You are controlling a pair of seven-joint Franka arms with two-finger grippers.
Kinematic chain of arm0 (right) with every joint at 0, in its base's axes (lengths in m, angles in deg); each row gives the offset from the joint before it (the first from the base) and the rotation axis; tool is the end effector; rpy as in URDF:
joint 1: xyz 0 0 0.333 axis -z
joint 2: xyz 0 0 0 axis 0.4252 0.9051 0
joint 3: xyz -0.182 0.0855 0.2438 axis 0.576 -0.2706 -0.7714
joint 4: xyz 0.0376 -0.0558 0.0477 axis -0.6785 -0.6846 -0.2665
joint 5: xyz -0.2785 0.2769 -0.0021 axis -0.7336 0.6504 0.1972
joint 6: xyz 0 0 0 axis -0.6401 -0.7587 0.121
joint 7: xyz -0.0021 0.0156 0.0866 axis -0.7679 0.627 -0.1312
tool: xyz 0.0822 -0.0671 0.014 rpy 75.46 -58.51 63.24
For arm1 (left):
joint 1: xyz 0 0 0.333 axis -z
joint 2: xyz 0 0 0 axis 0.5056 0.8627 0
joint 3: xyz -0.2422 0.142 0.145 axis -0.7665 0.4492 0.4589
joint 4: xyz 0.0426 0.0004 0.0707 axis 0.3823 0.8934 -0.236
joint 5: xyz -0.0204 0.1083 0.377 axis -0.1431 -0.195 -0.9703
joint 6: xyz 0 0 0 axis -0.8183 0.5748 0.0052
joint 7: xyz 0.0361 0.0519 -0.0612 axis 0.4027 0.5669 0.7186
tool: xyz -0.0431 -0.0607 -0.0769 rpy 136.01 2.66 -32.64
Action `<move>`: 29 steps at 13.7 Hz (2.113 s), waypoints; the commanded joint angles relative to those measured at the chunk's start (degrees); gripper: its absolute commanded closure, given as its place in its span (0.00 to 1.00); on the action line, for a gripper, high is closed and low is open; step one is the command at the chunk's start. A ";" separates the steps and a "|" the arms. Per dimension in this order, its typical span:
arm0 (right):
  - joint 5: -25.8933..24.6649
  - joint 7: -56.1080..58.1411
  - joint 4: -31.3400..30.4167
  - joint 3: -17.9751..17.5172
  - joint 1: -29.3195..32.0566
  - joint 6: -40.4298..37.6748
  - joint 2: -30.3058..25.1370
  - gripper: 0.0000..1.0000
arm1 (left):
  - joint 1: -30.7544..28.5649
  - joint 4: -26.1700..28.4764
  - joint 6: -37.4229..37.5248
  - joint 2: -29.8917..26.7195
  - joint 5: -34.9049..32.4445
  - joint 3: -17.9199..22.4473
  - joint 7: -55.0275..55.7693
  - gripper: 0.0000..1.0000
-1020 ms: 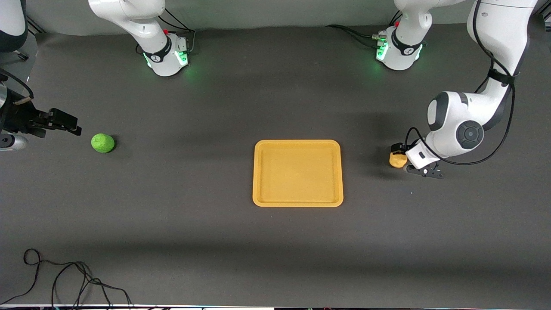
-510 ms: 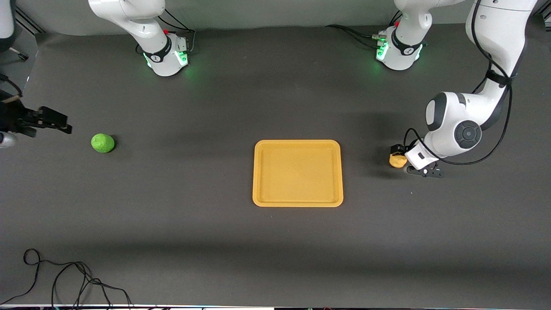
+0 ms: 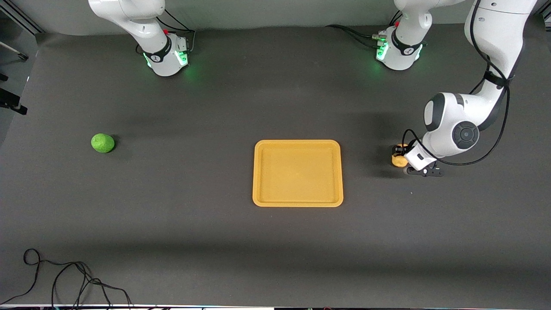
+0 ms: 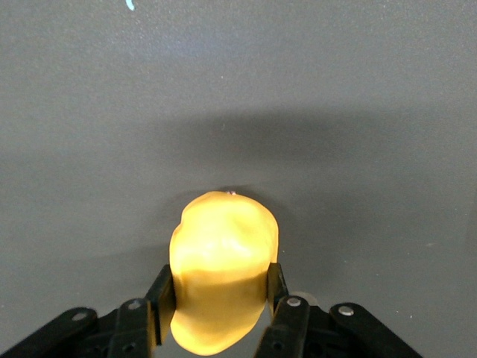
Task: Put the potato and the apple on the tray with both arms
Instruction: 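Carry the potato with the left gripper over the yellow tray, then release the potato on the tray while the right gripper grasps the apple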
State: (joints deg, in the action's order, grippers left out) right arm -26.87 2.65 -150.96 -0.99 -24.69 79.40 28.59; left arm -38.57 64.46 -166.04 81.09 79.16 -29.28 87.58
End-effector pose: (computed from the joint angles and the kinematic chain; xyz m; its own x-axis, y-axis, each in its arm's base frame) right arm 0.4516 -0.2262 0.5664 0.9984 0.0546 -0.0139 0.0544 -0.9984 -0.0153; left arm 0.5148 -0.0548 0.2077 0.9773 -0.0750 -0.1983 -0.0604 -0.9951 0.0787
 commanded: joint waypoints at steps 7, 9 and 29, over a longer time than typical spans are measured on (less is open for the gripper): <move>-4.87 -0.29 -20.29 1.98 -0.65 11.65 -11.32 0.00 | 11.94 -37.56 27.26 8.48 4.69 -7.92 31.15 0.80; -4.87 0.32 -21.96 4.26 -0.91 17.27 -7.11 0.00 | 16.18 -39.06 22.44 12.16 4.70 -7.92 39.48 0.70; 16.66 12.72 -32.69 5.51 -4.34 55.62 25.78 0.59 | 21.46 -36.87 14.42 21.76 -16.02 -7.48 48.85 0.01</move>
State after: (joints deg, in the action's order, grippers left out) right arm -12.30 13.25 -184.43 4.52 -28.68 134.92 54.18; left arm -19.02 27.59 -152.14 102.93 66.26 -37.41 135.11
